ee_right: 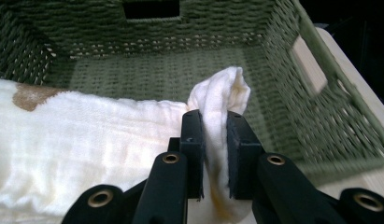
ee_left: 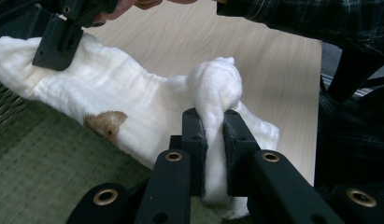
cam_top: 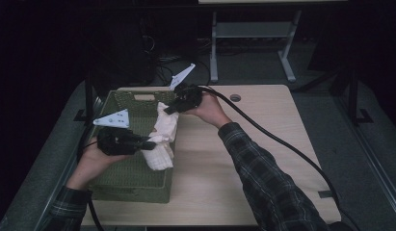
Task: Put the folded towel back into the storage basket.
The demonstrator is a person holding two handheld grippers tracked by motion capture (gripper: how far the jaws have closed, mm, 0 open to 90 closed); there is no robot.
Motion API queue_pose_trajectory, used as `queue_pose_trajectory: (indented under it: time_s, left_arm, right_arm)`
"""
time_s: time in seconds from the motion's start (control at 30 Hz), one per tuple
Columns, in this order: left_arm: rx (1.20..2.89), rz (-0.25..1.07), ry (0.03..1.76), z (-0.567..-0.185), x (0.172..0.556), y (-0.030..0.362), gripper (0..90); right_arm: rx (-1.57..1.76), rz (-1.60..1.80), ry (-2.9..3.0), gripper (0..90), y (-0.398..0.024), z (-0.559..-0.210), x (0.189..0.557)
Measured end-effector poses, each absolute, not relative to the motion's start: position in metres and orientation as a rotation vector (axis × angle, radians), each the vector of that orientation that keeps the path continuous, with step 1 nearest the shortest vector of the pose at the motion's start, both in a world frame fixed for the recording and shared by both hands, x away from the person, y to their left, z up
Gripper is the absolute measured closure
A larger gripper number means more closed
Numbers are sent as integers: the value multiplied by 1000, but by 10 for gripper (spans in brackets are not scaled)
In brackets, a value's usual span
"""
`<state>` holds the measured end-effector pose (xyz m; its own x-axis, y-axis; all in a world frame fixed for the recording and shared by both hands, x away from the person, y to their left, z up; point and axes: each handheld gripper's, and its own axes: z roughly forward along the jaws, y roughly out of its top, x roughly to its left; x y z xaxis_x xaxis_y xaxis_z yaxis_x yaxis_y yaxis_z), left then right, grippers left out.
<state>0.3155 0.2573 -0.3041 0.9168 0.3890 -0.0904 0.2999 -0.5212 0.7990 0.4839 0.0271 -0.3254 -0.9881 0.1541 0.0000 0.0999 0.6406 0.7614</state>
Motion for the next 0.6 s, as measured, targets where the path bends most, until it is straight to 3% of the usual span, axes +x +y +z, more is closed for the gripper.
queue_pose_trajectory:
  time_s: [0.6]
  left_arm:
    - [2214, 121, 519, -325, 307, 284, 800]
  right_arm:
    - [165, 1297, 2829, 787, 77, -350, 483]
